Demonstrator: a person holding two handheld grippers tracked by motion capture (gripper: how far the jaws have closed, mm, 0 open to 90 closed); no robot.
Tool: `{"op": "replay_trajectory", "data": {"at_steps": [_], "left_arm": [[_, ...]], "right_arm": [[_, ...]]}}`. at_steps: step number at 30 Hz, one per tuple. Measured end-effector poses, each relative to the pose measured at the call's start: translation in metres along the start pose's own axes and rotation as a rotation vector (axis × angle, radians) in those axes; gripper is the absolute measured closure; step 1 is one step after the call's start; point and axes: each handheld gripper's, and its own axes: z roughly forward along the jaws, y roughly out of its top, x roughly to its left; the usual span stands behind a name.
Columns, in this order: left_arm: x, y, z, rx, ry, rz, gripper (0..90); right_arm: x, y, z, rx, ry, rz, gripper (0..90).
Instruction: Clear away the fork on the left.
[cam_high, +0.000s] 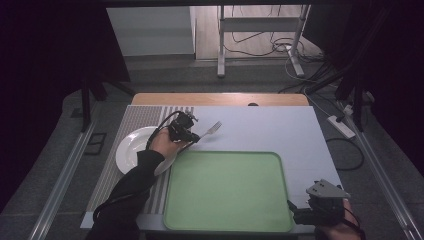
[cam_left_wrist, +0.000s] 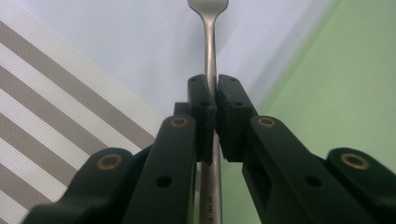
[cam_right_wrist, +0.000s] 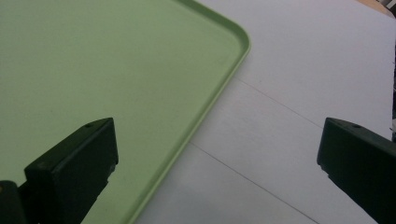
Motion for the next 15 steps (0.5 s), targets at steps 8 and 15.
{"op": "replay_trajectory", "data": {"at_steps": [8,15], "left_arm": [[-0.029,-0.021,-0.006,-0.001,-0.001,-0.003,85.1],[-0.05,-0.047,-0.016,0.004,0.012,-0.044,85.1]], "right_arm": [[-0.001,0.0,0.0,-0.007,-0.001,0.01,0.0],[-0.001,0.0,-0.001,-0.009,0.001,0.012,0.0]]}}
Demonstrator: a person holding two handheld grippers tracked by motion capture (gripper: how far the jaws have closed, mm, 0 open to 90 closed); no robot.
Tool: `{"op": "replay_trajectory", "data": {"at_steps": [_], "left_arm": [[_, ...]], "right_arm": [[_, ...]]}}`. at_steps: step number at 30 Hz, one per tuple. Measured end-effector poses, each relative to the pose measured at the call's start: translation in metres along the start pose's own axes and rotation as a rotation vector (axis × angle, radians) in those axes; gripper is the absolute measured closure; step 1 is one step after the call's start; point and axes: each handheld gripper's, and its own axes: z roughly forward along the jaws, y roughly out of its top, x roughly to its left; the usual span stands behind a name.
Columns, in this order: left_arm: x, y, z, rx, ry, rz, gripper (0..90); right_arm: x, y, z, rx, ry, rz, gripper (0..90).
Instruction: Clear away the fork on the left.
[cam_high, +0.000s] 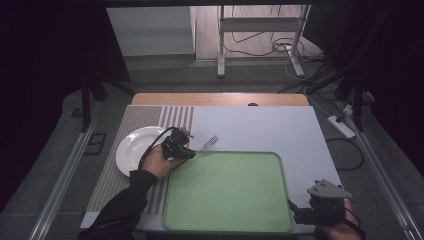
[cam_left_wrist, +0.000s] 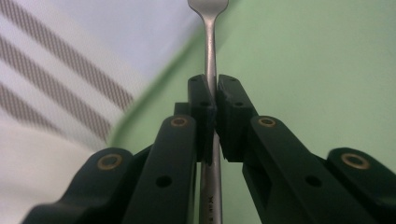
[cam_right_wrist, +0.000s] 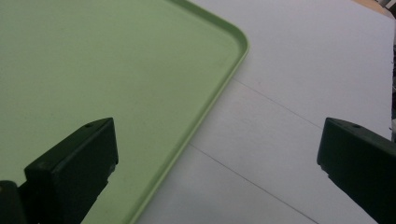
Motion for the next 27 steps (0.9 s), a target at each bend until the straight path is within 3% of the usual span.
{"op": "replay_trajectory", "data": {"at_steps": [4,6,15,21,27], "left_arm": [[-0.01,-0.014,-0.006,-0.009,-0.026,-0.035,85.1],[-0.022,-0.021,-0.01,-0.012,-0.021,-0.038,85.1],[-0.05,-0.043,-0.012,0.007,-0.011,-0.065,85.0],[-0.062,-0.051,-0.013,-0.004,-0.031,-0.088,85.1],[-0.075,-0.056,-0.004,0.03,-0.027,-0.084,84.9]], "right_arm": [[0.0,0.0,0.0,-0.001,0.0,-0.004,0.0],[0.0,0.001,0.0,-0.001,-0.002,-0.003,0.0],[0.0,0.0,-0.001,-0.008,0.002,-0.007,0.0],[0.001,0.001,-0.001,-0.01,0.004,-0.009,0.0],[0.001,0.001,0.0,-0.011,0.006,-0.014,0.0]]}}
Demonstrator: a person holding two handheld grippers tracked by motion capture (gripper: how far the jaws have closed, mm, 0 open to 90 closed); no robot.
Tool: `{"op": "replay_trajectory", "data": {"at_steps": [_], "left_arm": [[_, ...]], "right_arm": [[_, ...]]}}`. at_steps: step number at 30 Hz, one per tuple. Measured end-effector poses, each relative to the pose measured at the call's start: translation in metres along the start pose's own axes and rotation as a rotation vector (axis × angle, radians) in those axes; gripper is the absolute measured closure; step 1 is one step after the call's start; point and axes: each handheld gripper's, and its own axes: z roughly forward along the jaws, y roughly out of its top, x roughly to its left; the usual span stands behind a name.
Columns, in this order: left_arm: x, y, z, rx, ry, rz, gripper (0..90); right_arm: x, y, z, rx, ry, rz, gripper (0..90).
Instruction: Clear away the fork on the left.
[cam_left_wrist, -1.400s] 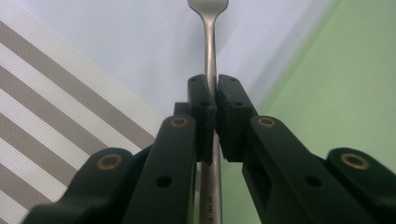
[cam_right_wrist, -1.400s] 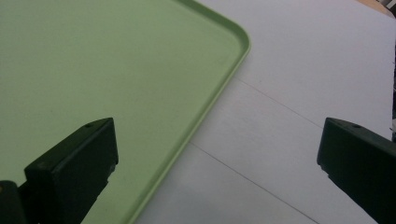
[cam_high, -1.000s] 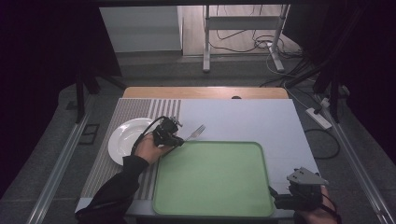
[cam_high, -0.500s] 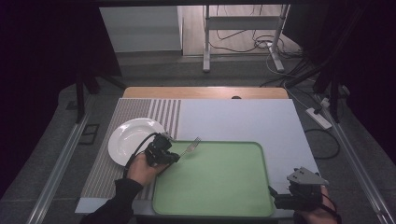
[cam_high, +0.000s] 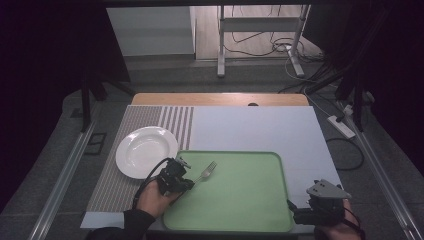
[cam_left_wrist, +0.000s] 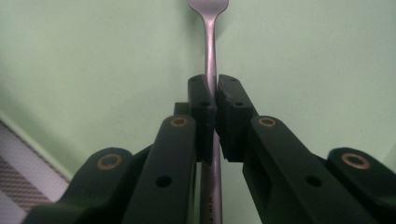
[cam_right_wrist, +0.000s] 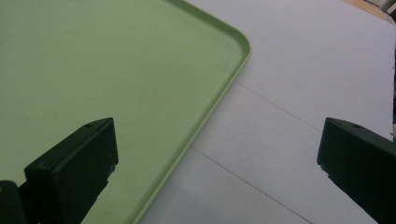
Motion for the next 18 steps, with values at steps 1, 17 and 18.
{"op": "replay_trajectory", "data": {"at_steps": [1,17,18], "left_arm": [[-0.001,-0.001,0.002,0.007,0.002,-0.002,84.9],[-0.013,0.015,0.012,-0.024,-0.022,0.097,89.4],[-0.014,0.017,0.016,-0.011,-0.017,0.103,89.4]], "right_arm": [[0.0,0.0,0.0,0.0,0.0,-0.001,0.0],[0.001,0.0,0.001,0.003,0.002,-0.018,0.0],[0.001,0.0,0.001,0.003,0.002,-0.018,0.0]]}}
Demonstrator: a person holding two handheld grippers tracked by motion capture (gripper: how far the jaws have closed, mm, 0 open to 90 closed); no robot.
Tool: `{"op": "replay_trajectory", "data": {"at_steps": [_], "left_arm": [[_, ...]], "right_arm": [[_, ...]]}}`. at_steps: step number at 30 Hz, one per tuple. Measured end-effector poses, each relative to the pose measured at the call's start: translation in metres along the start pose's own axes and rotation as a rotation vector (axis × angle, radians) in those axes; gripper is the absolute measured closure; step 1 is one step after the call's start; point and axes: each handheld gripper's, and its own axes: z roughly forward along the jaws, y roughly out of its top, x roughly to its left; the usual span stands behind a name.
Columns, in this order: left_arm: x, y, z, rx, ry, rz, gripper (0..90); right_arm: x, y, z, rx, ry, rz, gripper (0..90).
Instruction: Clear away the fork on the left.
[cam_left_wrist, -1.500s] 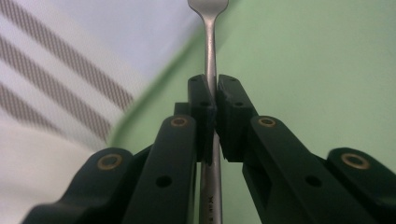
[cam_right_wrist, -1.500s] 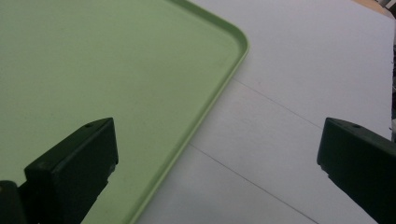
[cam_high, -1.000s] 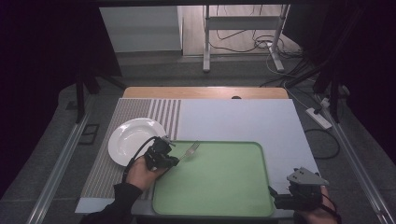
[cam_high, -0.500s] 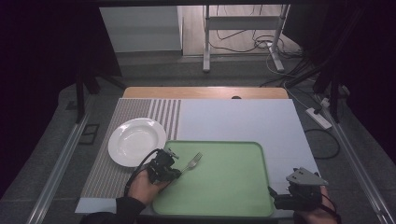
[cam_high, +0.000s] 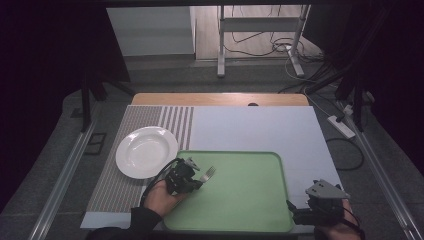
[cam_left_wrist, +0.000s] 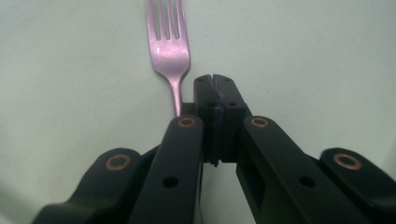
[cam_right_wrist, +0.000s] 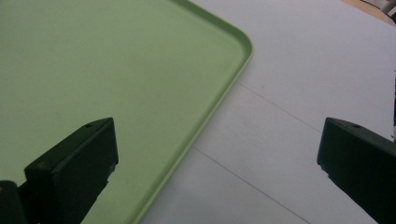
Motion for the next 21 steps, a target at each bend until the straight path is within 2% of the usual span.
{"op": "replay_trajectory", "data": {"at_steps": [3,6,9,12,21], "left_arm": [[0.002,0.002,0.006,0.03,0.025,0.011,89.4],[0.008,0.0,0.005,0.031,0.033,-0.011,89.4],[0.017,-0.004,0.002,0.034,0.061,-0.036,89.4],[0.03,-0.009,-0.003,0.027,0.06,-0.079,89.4],[0.046,-0.017,-0.009,0.022,0.072,-0.14,89.3]], "right_arm": [[0.0,0.0,0.0,0.001,0.0,-0.003,0.0],[0.001,0.0,0.0,-0.003,-0.001,-0.002,0.0],[0.001,0.0,0.0,-0.002,0.0,-0.004,0.0],[0.001,0.0,0.0,-0.002,0.001,-0.005,0.0],[0.001,0.0,0.0,-0.002,0.001,-0.004,0.0]]}}
